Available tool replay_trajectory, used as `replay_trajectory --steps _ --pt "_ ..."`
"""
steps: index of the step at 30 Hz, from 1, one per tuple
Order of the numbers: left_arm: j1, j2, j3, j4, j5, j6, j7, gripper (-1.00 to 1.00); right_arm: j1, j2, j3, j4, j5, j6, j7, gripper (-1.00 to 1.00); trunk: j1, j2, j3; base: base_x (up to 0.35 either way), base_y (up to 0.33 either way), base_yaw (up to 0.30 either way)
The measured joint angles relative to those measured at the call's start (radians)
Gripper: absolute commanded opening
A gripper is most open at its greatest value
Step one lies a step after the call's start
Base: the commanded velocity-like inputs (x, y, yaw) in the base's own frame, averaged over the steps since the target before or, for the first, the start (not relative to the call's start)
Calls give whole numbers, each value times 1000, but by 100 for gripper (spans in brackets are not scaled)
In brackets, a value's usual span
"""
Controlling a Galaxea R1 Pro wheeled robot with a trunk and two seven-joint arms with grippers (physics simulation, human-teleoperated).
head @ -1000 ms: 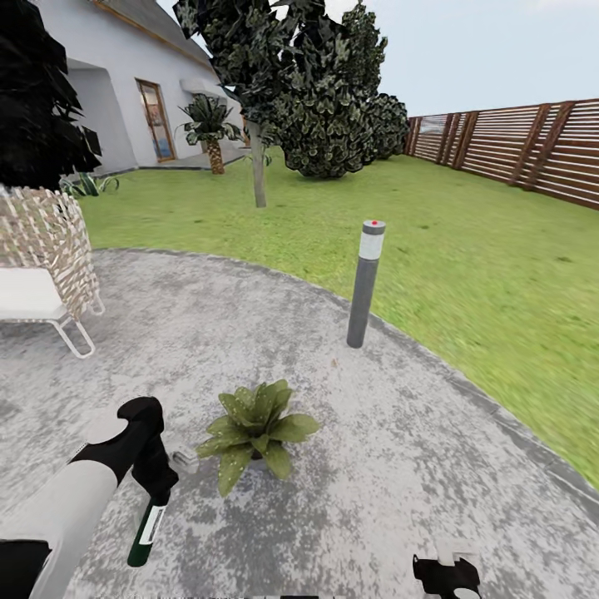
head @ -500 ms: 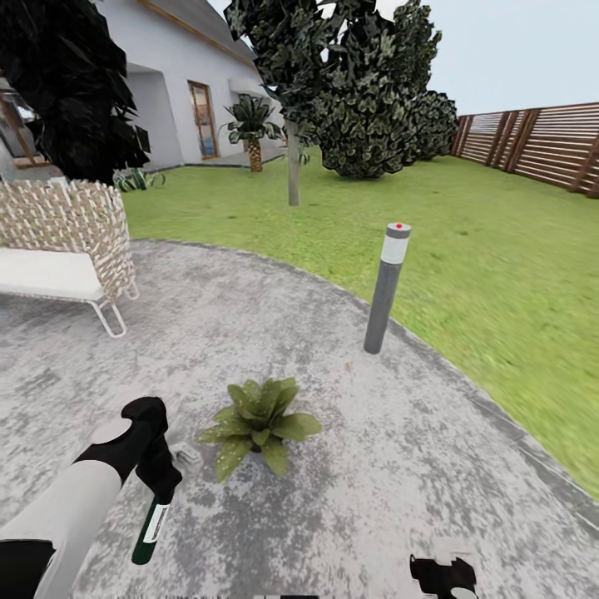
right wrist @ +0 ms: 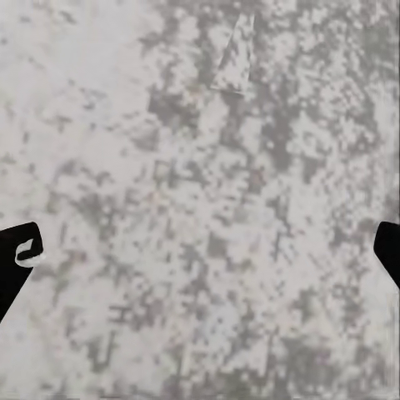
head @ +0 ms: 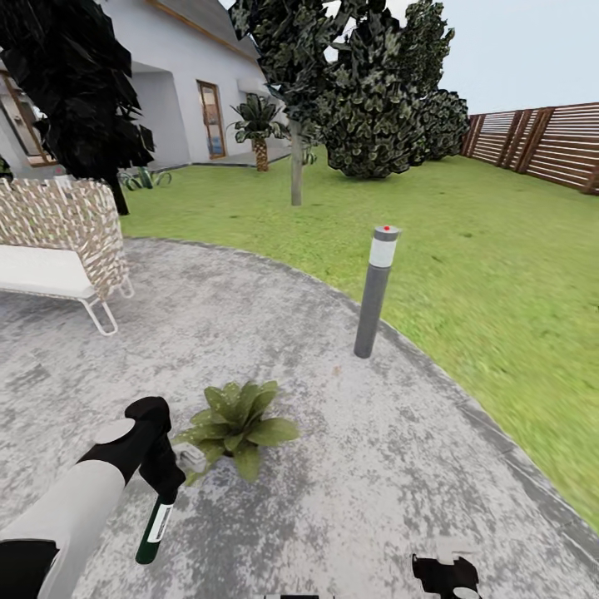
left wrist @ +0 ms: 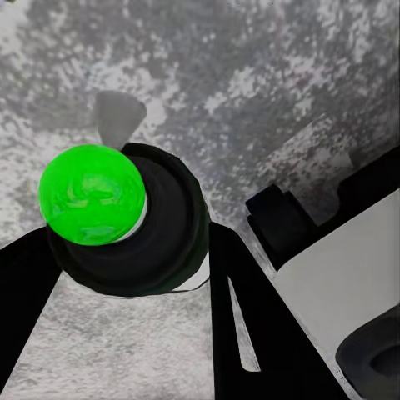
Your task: Pick up the pesticide atomizer in the garden and spray insectifuge to fully cover both potted plants in the garden.
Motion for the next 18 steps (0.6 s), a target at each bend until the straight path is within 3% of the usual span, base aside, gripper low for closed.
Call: replay_trajectory --steps 3,12,18 --pt "0 2 3 0 0 2 0 -100 0 0 -1 -1 -1 1 -1 100 0 0 0 0 -310 96" --pt "0 2 5 0 0 2 0 -100 0 2 0 0 -1 0 -1 100 0 0 0 0 -309 263" --pt "0 2 5 -1 0 2 0 -100 0 3 0 0 0 0 -1 100 0 0 0 0 -84 278"
